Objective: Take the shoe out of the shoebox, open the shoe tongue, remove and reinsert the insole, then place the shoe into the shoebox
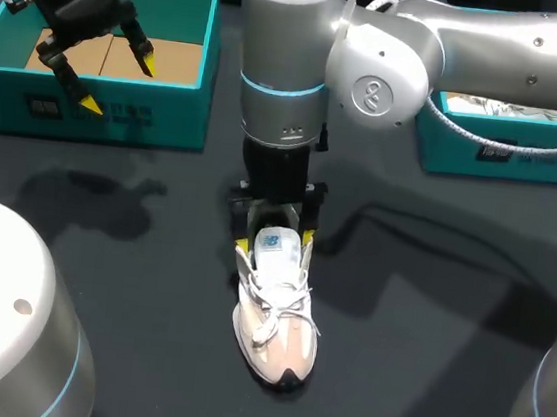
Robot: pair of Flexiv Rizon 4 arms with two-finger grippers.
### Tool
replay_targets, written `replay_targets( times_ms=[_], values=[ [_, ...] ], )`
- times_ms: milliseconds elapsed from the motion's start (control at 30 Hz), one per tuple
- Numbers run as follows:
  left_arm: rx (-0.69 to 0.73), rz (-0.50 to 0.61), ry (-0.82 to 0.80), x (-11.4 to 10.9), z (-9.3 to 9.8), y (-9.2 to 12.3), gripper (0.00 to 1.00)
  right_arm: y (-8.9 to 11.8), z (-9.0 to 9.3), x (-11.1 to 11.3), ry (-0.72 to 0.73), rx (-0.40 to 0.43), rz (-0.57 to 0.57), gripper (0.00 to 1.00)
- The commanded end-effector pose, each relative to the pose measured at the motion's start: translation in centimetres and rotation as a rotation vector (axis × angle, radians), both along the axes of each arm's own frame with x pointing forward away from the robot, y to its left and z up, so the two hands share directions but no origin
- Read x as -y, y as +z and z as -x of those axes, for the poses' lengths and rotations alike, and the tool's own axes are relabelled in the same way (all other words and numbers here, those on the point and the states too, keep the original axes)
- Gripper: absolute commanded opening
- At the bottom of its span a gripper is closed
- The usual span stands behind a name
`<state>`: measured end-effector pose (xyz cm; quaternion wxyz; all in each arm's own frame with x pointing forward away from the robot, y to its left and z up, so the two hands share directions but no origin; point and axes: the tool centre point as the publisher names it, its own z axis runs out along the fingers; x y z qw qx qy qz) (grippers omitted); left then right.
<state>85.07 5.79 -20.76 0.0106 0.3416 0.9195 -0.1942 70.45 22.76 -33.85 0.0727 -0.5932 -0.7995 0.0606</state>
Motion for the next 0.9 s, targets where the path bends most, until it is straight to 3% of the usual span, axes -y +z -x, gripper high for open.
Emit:
replay_targets(
  times_ms=[33, 100, 267, 400, 600, 900],
  values=[
    [0.000, -0.002, -0.001, 0.0, 0.0, 0.0, 1.00, 0.6, 0.9, 0.6, -0.014, 0.036, 0.002, 0.85],
    [0.000, -0.002, -0.001, 0.0, 0.0, 0.0, 1.00, 0.8, 1.0, 0.6, -0.016, 0.051, 0.012, 0.77],
    [0.000, -0.002, -0.001, 0.0, 0.0, 0.0, 1.00, 0.7, 1.0, 0.7, -0.027, 0.053, 0.024, 0.75],
    [0.000, -0.002, -0.001, 0.0, 0.0, 0.0, 1.00, 0.6, 1.1, 0.7, -0.036, 0.042, 0.033, 0.87],
    [0.000, -0.002, -0.001, 0.0, 0.0, 0.0, 1.00, 0.6, 1.5, 0.7, -0.066, 0.018, 0.050, 0.95],
    [0.000, -0.002, -0.001, 0.0, 0.0, 0.0, 1.00, 1.1, 2.2, 0.4, -0.093, 0.029, 0.080, 0.84]
  ],
)
